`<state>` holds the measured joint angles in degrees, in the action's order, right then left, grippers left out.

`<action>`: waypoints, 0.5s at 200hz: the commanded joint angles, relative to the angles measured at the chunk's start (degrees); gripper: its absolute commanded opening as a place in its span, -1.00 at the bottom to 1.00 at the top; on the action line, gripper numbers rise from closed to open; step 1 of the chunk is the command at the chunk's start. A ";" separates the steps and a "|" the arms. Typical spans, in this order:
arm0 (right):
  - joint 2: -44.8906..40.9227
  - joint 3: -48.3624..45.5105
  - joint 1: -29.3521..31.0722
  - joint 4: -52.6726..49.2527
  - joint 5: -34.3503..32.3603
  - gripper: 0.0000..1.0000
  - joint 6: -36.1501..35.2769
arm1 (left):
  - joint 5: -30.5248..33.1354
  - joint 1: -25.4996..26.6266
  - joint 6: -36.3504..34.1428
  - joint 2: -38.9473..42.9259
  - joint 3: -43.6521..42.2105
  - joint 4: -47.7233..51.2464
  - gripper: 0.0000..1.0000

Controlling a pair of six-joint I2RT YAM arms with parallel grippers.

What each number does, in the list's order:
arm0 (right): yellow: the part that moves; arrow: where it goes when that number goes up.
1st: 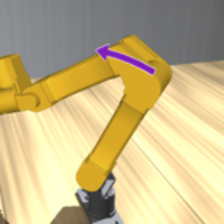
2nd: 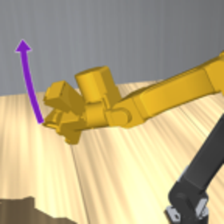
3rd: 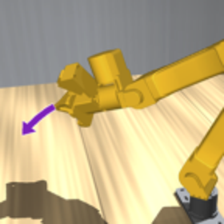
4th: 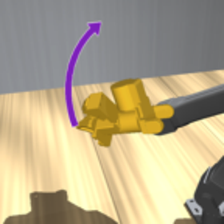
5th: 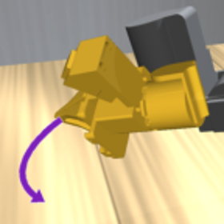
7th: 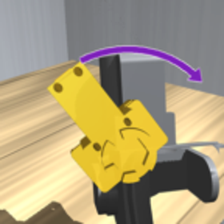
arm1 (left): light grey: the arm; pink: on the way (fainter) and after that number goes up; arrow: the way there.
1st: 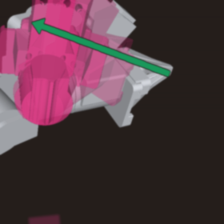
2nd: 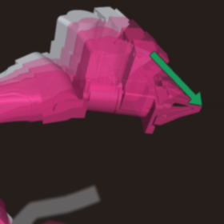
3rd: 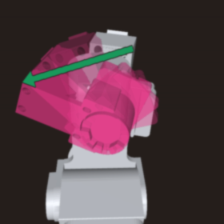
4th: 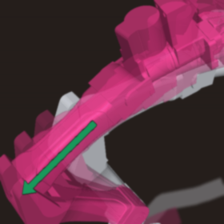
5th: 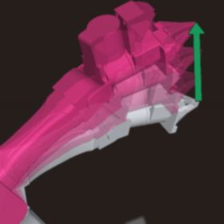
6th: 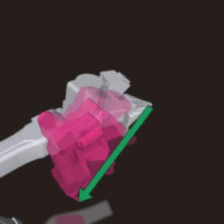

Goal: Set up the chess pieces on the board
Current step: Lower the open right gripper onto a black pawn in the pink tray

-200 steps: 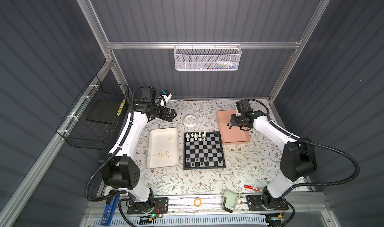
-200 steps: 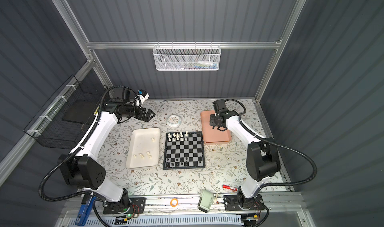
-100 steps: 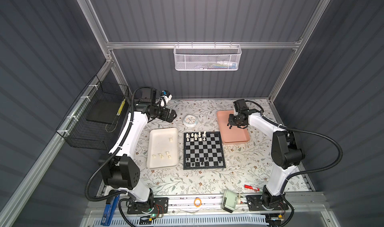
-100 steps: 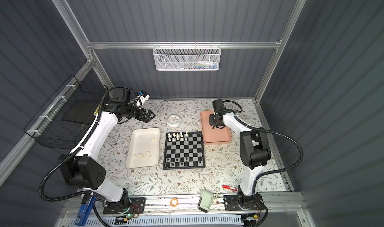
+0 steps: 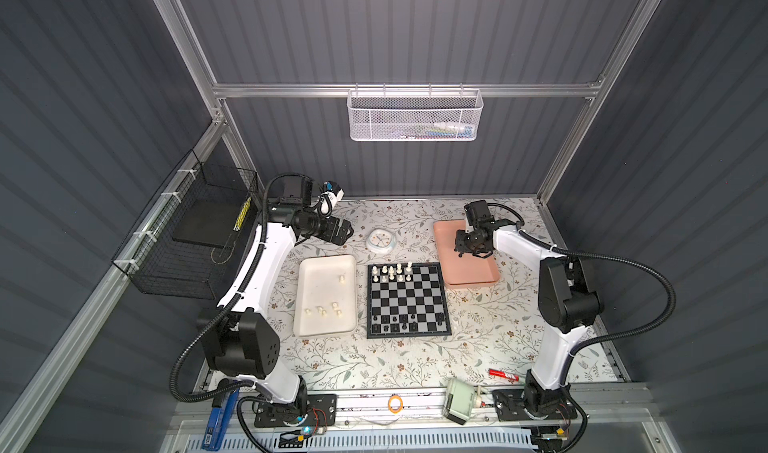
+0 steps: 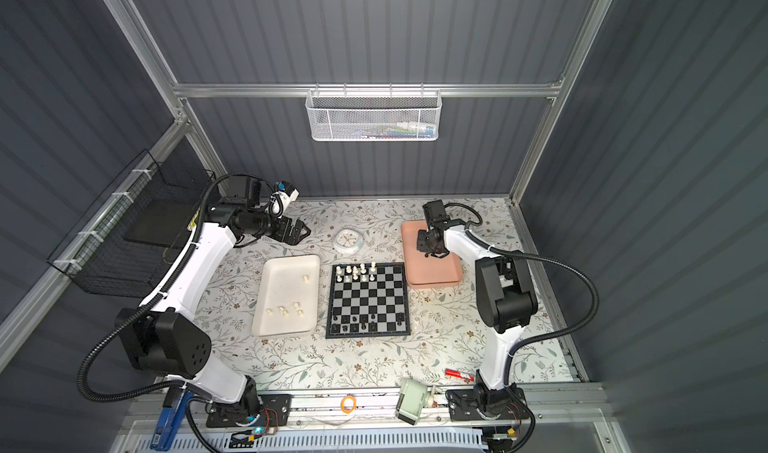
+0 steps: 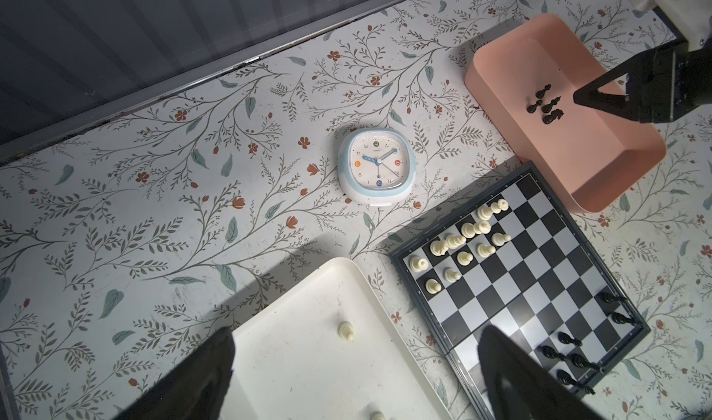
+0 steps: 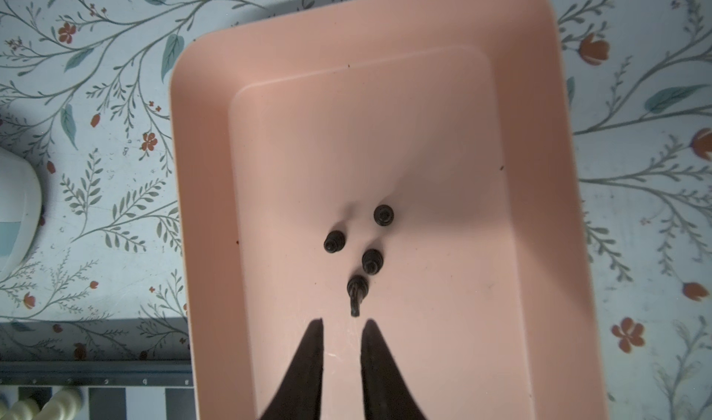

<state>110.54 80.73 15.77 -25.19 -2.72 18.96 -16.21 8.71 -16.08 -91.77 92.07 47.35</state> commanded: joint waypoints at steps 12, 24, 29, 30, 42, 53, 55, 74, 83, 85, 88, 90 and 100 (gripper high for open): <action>1.37 -0.26 -0.26 0.02 -0.44 -0.52 -0.84 | -1.37 0.32 0.34 1.15 -1.01 1.25 0.99; 1.59 -0.52 -0.21 0.35 -0.35 -0.53 -0.86 | -1.37 0.34 0.35 1.15 -1.10 1.16 0.99; 1.69 -0.57 -0.21 0.48 -0.28 -0.53 -0.86 | -1.34 0.34 0.40 1.15 -1.11 1.16 0.99; 1.74 -0.57 -0.21 0.49 -0.32 -0.53 -0.81 | -1.31 0.34 0.37 1.15 -1.11 1.16 0.99; 2.08 -0.66 -0.21 0.73 -0.10 -0.54 -0.86 | -1.20 0.34 0.34 1.15 -1.28 1.03 0.99; 2.53 -0.66 -0.21 0.85 -0.11 -0.55 -0.86 | -1.20 0.34 0.43 1.15 -1.37 0.98 0.99; 2.61 -0.66 -0.28 0.93 -0.09 -0.55 -0.86 | -1.20 0.34 0.50 1.15 -1.37 0.94 0.99; 3.14 -0.66 -0.21 1.09 -0.13 -0.56 -0.72 | -1.20 0.32 0.52 1.15 -1.37 0.99 0.99; 3.39 -0.72 -0.21 1.18 -0.21 -0.57 -0.68 | -1.20 0.34 0.52 1.15 -1.37 0.99 0.99; 3.39 -0.74 -0.21 1.21 -0.23 -0.57 -0.75 | -1.20 0.34 0.52 1.15 -1.37 0.99 0.99; 3.45 -0.75 -0.21 1.19 -0.27 -0.58 -0.76 | -1.20 0.34 0.51 1.15 -1.37 0.99 0.99; 3.49 -0.75 -0.21 1.17 -0.33 -0.58 -0.77 | -1.15 0.34 0.52 1.15 -1.37 0.99 0.99; 3.69 -0.75 -0.21 1.20 -0.35 -0.58 -0.77 | -1.11 0.34 0.52 1.15 -1.37 0.99 0.99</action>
<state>112.90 80.66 15.77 -23.94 -2.76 18.83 -16.38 8.71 -15.90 -91.77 91.20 47.37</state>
